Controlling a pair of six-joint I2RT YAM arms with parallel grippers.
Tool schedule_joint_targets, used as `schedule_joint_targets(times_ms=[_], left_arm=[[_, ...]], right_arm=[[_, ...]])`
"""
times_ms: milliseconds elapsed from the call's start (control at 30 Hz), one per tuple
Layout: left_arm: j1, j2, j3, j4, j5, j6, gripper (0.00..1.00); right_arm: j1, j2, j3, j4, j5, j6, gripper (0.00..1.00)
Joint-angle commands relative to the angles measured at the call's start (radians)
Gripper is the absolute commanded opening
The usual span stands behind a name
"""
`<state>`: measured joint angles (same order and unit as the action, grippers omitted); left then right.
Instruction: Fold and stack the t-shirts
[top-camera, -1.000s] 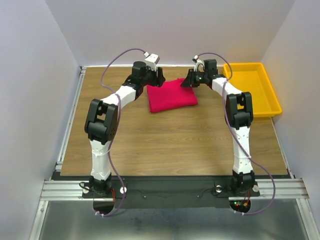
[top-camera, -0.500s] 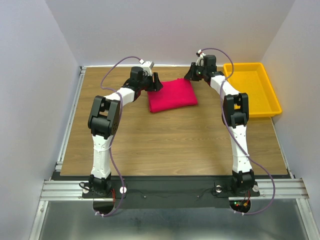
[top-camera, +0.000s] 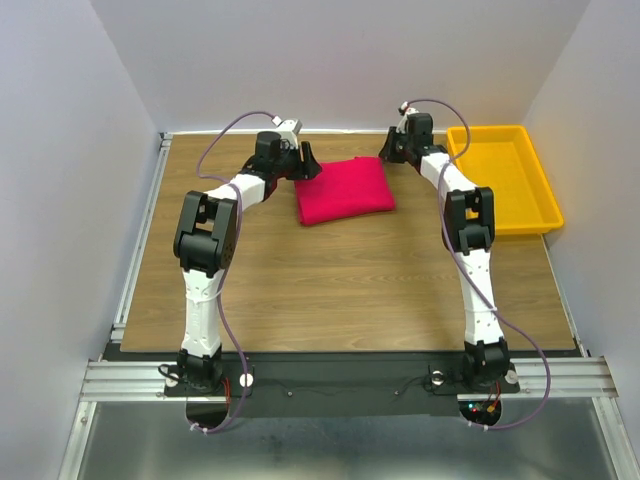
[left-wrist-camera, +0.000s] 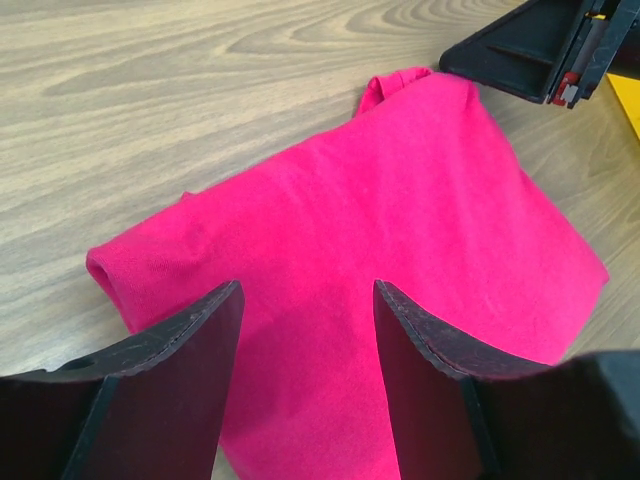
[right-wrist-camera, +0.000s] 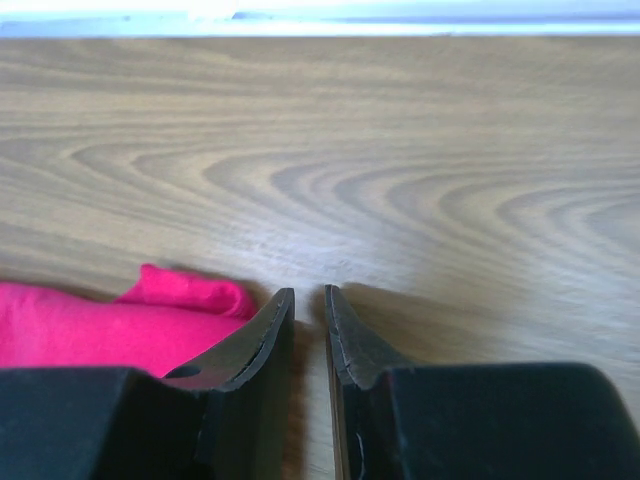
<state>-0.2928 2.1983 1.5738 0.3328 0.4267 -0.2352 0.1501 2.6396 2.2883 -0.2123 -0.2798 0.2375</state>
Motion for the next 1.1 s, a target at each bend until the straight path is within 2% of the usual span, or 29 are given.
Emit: schedule_joint_targets(times_ms=[0, 100, 200, 233, 267, 367, 467, 600, 733, 867, 1067], left_arm=[[0.004, -0.008, 0.075, 0.049, 0.020, -0.026, 0.65], [0.004, 0.000, 0.091, 0.054, 0.023, -0.042, 0.65], [0.004, 0.020, 0.109, 0.061, 0.027, -0.065, 0.65], [0.004, 0.026, 0.121, 0.063, 0.032, -0.073, 0.65], [0.004, 0.041, 0.129, 0.064, 0.030, -0.090, 0.64], [0.004, 0.078, 0.158, 0.066, 0.037, -0.127, 0.62], [0.007, 0.098, 0.173, 0.072, 0.035, -0.153, 0.61], [0.017, 0.116, 0.164, 0.074, -0.014, -0.188, 0.59], [0.041, 0.136, 0.154, 0.084, -0.019, -0.242, 0.58], [0.064, 0.161, 0.157, 0.092, 0.000, -0.311, 0.58], [0.080, 0.176, 0.157, 0.075, 0.003, -0.339, 0.58]], right_arm=[[-0.027, -0.032, 0.088, 0.037, 0.065, -0.069, 0.26], [-0.044, -0.082, 0.082, 0.037, 0.007, -0.110, 0.32], [-0.056, -0.168, 0.008, 0.036, -0.189, -0.190, 0.39], [-0.057, -0.202, -0.074, 0.037, -0.308, -0.213, 0.39], [-0.058, -0.252, -0.114, 0.037, -0.375, -0.266, 0.41], [-0.058, -0.315, -0.257, 0.037, -0.597, -0.287, 0.43], [-0.057, -0.384, -0.369, 0.036, -0.709, -0.277, 0.42], [-0.055, -0.444, -0.554, 0.036, -0.754, -0.279, 0.41], [-0.053, -0.458, -0.637, 0.034, -0.734, -0.250, 0.38], [-0.053, -0.416, -0.664, 0.030, -0.705, -0.196, 0.34], [-0.052, -0.400, -0.702, 0.016, -0.647, -0.184, 0.29]])
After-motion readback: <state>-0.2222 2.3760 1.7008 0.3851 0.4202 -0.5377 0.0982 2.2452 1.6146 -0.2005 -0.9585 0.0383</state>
